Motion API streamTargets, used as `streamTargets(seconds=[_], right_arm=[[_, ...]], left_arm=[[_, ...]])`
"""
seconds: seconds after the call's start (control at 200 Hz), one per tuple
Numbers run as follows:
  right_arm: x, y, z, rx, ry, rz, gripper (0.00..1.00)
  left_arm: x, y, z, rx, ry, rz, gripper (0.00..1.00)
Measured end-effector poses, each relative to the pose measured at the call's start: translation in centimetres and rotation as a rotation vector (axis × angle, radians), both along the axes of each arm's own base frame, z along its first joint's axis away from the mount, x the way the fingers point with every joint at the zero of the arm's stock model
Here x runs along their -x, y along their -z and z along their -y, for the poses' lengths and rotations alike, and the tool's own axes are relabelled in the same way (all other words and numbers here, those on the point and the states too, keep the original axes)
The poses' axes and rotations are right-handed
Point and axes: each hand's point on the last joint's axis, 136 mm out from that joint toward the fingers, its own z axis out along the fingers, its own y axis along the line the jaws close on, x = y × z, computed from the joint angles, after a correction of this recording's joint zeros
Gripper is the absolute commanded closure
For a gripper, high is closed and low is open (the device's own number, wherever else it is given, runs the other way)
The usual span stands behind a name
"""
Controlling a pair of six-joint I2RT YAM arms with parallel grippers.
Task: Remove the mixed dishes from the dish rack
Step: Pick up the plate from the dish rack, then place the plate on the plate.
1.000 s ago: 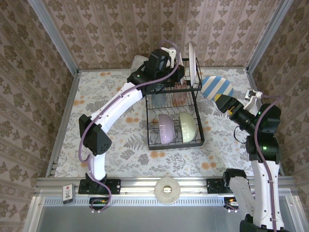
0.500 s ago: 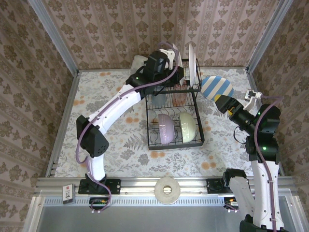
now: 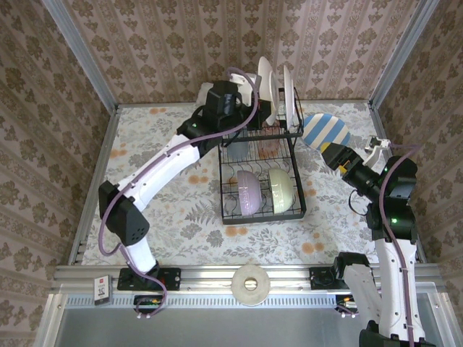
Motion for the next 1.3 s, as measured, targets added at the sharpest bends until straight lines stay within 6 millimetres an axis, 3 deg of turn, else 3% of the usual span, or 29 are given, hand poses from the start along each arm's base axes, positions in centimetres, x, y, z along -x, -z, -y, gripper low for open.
streamTargets(seconds=[0.255,0.63,0.885,0.975,1.07,1.305], right_arm=[[0.0,0.0,0.0,-0.001,0.0,-0.001,0.0],[0.1,-0.2,0.0,-0.006,0.001,0.005,0.0],[0.6,-0.6,-0.1,-0.024,0.003,0.013,0.0],[0.7,-1.0,-0.3,-0.035,-0.001,0.017,0.0],[0.9,-1.8,-0.7,-0.047,-0.019,0.031,0.0],[1.7,-4.7,-3.6,-0.096,-0.133,0.072,0.0]], left_arm=[[0.6,-0.3,-1.1,-0.016,-0.005,0.029,1.0],[2.7,-3.7,-3.9,-0.083,-0.007,0.196,1.0],[6.2,-5.4,-5.0,-0.25,0.007,0.421,1.0],[8.1,-4.7,-5.5,-0.307,0.036,0.49,1.0],[9.6,-2.7,-6.7,-0.398,0.048,0.559,1.0],[12.7,1.9,-8.4,-0.642,0.091,0.752,1.0]])
